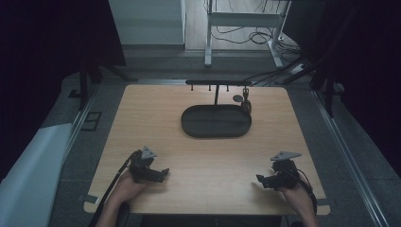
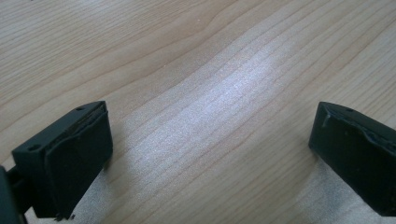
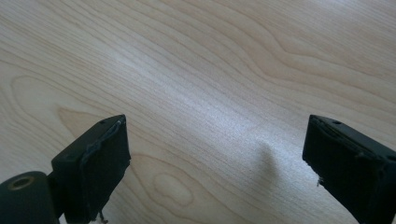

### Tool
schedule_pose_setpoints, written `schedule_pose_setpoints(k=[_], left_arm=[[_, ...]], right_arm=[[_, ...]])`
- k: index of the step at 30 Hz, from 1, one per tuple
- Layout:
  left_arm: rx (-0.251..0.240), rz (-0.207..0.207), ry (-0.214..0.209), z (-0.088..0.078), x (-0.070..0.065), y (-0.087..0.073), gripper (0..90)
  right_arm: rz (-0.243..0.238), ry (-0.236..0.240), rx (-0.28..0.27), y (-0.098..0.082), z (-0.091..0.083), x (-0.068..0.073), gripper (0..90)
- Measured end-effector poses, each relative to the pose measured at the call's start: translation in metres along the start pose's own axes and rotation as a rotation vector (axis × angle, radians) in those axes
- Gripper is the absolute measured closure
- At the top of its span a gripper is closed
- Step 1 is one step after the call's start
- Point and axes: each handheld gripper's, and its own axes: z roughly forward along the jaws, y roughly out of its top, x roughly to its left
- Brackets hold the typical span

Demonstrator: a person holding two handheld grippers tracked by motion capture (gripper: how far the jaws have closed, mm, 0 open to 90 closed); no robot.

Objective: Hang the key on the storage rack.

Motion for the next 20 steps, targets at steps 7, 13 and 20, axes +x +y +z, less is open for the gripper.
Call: schedule_pose_setpoints(k=[7,13,20], left_arm=[[0.004,0.004,0.0,0.0,0.0,0.0,0.0],[0.002,0.002,0.0,0.0,0.0,0.0,0.0],[0.0,0.0,0.0,0.0,0.0,0.0,0.0]], right_arm=[[-0.037,-0.018,-0.031,-0.009,0.008,0.004,6.8],[-0.03,-0.003,-0.013,-0.013,0.014,0.004,3.9],[-0.006,0.015,-0.022,-0.016,0.017,0.0,0.0]])
